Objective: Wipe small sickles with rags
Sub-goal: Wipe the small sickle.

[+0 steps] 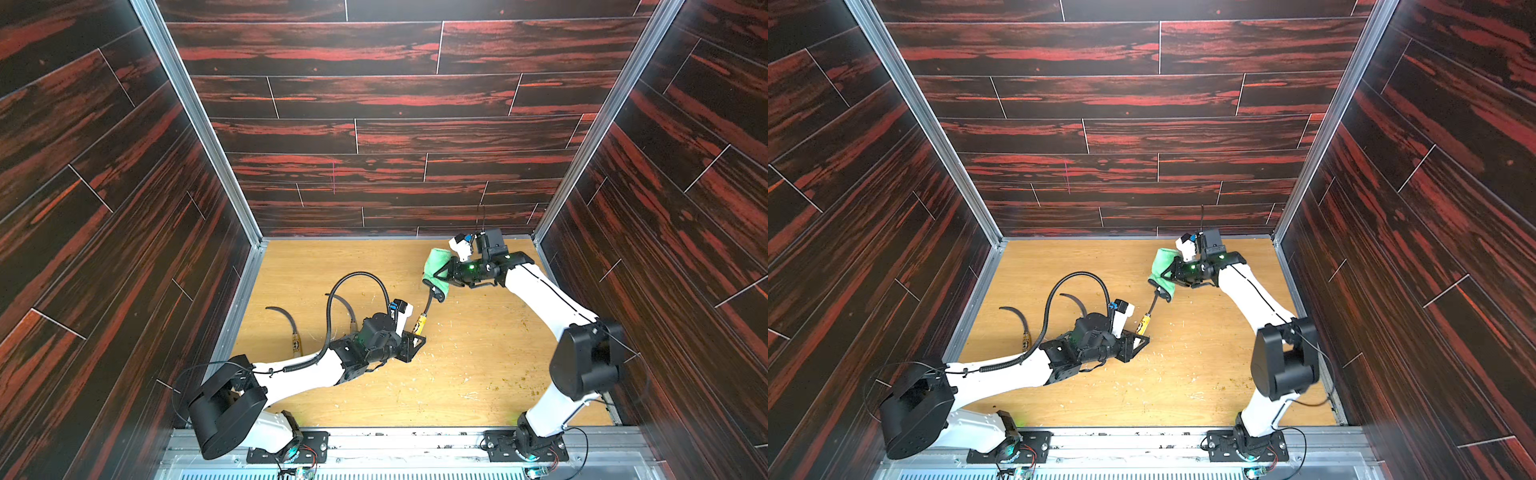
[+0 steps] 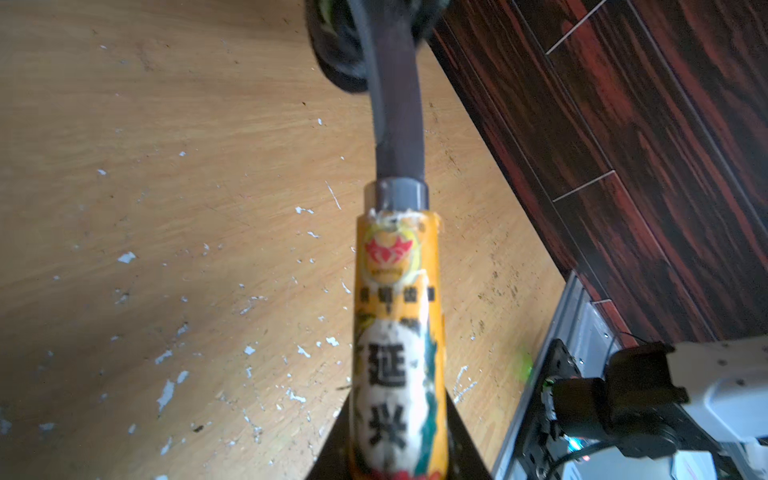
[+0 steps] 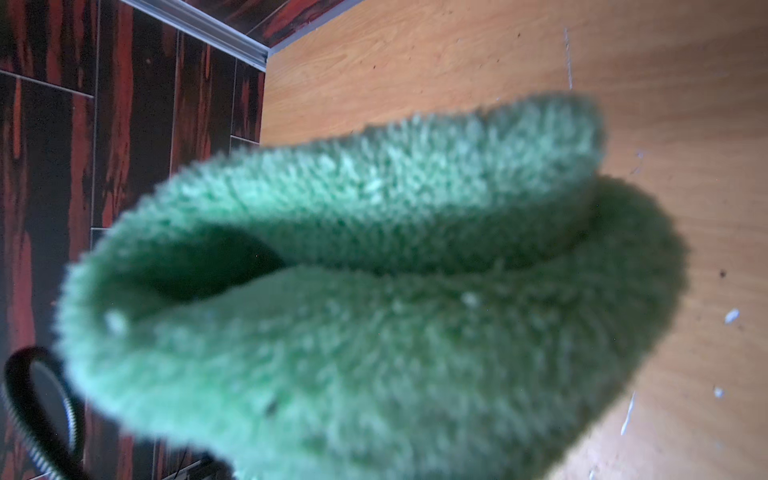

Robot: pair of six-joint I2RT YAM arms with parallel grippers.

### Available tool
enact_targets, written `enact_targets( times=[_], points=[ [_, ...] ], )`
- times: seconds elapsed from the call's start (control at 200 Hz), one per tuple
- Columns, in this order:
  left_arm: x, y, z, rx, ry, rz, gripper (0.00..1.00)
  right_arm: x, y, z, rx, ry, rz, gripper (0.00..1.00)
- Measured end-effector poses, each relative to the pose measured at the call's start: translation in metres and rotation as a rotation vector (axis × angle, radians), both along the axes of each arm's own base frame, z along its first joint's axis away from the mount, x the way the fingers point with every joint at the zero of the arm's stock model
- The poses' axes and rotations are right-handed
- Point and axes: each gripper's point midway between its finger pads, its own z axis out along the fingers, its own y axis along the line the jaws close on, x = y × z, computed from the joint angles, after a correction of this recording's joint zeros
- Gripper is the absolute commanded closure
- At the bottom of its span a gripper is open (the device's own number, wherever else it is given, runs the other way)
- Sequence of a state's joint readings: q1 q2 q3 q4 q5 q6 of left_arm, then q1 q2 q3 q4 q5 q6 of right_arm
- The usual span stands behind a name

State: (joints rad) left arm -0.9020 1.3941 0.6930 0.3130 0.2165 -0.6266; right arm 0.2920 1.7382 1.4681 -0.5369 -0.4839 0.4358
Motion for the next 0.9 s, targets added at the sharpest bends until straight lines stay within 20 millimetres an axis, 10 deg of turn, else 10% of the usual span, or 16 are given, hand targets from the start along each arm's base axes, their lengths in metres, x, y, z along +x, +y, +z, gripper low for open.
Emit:
enact_targets(
  times=[0.451,0.636,0.902],
  points=[
    [-0.038,-0.012,0.05,-0.243,-0.072,-0.135,1.0,0.047,-0.071,-0.015,0.016,-0.025,-0.144,0.99],
    [-0.019,-0.003,0.064,-0.412,-0.055,-0.06,1.0,0.01,-0.098,-0.014,-0.003,-0.023,-0.205,0.99],
    [0.01,-0.023,0.068,-0.631,0.079,-0.033,1.0,-0.069,-0.058,0.045,0.059,-0.242,-0.075,0.99]
  ],
)
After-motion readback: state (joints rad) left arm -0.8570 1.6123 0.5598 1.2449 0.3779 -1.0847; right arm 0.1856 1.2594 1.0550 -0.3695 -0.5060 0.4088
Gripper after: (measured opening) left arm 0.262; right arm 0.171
